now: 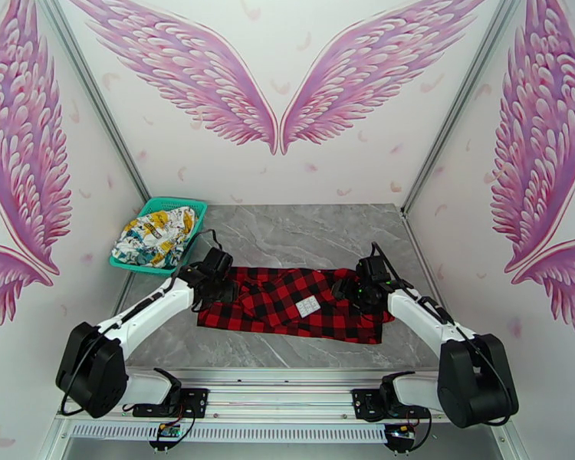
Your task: Fold and stack the mixed laundry pile
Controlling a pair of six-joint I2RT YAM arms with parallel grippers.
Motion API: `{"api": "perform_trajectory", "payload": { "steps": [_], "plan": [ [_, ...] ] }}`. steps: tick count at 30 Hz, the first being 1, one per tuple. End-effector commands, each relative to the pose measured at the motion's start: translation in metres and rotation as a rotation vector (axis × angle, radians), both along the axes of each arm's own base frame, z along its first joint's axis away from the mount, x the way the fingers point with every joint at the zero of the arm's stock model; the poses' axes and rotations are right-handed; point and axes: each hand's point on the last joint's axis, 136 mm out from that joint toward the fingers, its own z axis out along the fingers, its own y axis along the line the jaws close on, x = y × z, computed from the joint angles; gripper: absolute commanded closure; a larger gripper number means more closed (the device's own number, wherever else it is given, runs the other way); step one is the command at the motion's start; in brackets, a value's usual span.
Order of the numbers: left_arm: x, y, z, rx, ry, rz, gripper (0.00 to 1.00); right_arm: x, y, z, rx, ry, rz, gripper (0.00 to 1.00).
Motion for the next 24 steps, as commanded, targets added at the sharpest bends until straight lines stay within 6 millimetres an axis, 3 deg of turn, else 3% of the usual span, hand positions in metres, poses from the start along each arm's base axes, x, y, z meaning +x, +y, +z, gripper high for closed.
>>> {"api": "perform_trajectory", "payload": {
  "steps": [1, 8, 11, 14, 18, 24],
  "plan": [
    [0.017, -0.03, 0.007, -0.015, -0.017, -0.106, 0.42, 0.009, 0.001, 0.01, 0.005, -0.031, 0.012, 0.28],
    [0.022, -0.029, -0.028, 0.101, 0.093, -0.14, 0.44, 0.008, 0.001, 0.008, 0.001, -0.025, 0.013, 0.28],
    [0.02, -0.026, -0.032, 0.159, 0.099, -0.14, 0.57, 0.008, 0.0, 0.007, -0.005, -0.024, 0.014, 0.28],
    [0.019, -0.028, -0.031, 0.16, 0.094, -0.141, 0.77, 0.008, -0.001, 0.006, -0.005, -0.022, 0.014, 0.28],
    [0.025, -0.032, -0.01, 0.155, 0.043, -0.127, 0.96, 0.009, 0.0, 0.006, -0.002, -0.023, 0.016, 0.28],
    [0.044, -0.044, 0.041, 0.082, -0.083, -0.097, 1.0, 0.012, -0.001, 0.008, -0.007, -0.028, 0.014, 0.28]
  ]
}}
